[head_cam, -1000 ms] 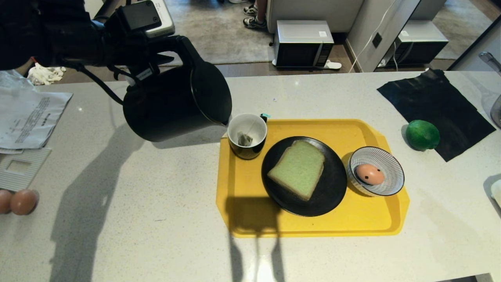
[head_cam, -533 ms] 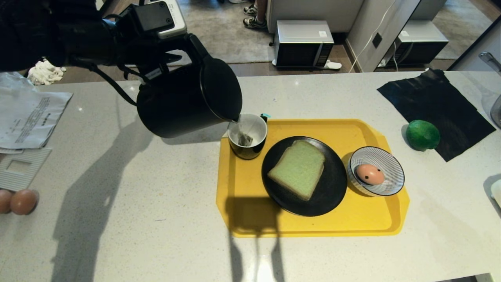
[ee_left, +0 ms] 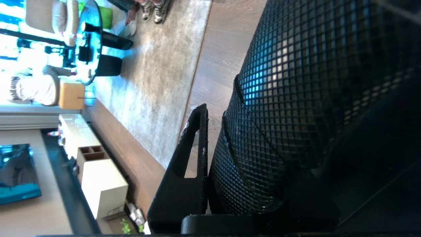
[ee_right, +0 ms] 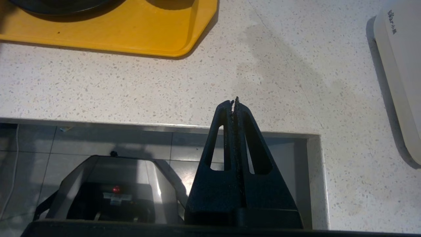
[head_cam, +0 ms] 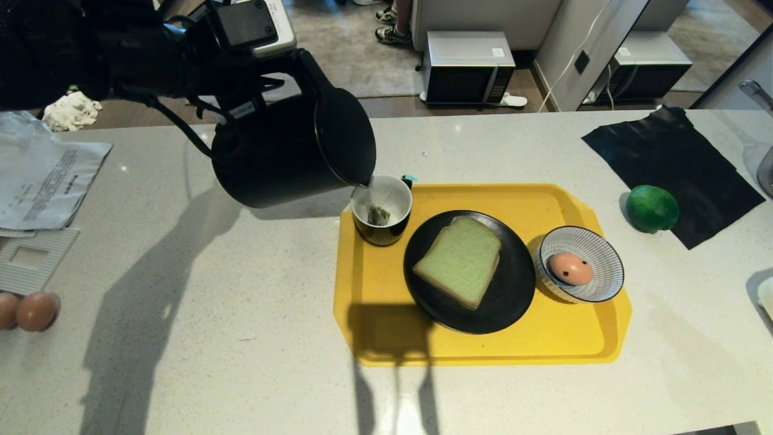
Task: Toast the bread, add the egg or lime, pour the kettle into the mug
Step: Pour water into a cup
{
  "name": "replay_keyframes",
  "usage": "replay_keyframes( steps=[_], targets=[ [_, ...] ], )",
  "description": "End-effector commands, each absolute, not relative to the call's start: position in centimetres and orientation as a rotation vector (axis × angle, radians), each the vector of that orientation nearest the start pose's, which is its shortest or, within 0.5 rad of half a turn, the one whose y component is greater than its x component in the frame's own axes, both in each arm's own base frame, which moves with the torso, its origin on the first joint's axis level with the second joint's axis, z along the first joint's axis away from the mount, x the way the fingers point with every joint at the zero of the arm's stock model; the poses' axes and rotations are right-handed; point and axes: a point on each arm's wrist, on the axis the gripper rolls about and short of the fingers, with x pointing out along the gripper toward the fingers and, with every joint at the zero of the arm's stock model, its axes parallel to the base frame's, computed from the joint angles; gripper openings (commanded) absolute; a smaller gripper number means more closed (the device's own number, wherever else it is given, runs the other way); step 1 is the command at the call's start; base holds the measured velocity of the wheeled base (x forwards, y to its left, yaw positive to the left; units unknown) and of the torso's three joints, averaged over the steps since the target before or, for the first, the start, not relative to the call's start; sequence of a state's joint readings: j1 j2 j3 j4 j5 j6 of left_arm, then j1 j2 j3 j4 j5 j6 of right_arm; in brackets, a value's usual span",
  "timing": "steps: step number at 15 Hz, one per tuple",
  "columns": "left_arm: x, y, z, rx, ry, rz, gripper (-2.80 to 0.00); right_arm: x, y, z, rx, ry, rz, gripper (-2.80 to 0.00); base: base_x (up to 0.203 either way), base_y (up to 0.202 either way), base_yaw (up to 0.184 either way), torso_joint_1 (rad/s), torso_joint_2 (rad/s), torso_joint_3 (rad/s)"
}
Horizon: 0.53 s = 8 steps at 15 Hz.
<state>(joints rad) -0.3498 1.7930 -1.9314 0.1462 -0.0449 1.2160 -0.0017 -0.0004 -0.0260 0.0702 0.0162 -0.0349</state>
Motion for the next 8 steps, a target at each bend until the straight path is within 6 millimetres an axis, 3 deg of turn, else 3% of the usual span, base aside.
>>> replay_keyframes(
  steps=[1,8],
  targets=[
    [30.84,-11.93,39.33,1.218,-0.249,-0.333,-2.8,-2.49,0.04,7.55,-0.035,0.044,0.016,-2.8,0.0,0.0,0.0,0.0,0.0,0.0],
    [30.48,-12.68,39.46,1.229,-0.263,-0.331,-2.8,-2.49,0.04,7.55,-0.035,0.044,0.016,-2.8,0.0,0.0,0.0,0.0,0.0,0.0]
  ],
)
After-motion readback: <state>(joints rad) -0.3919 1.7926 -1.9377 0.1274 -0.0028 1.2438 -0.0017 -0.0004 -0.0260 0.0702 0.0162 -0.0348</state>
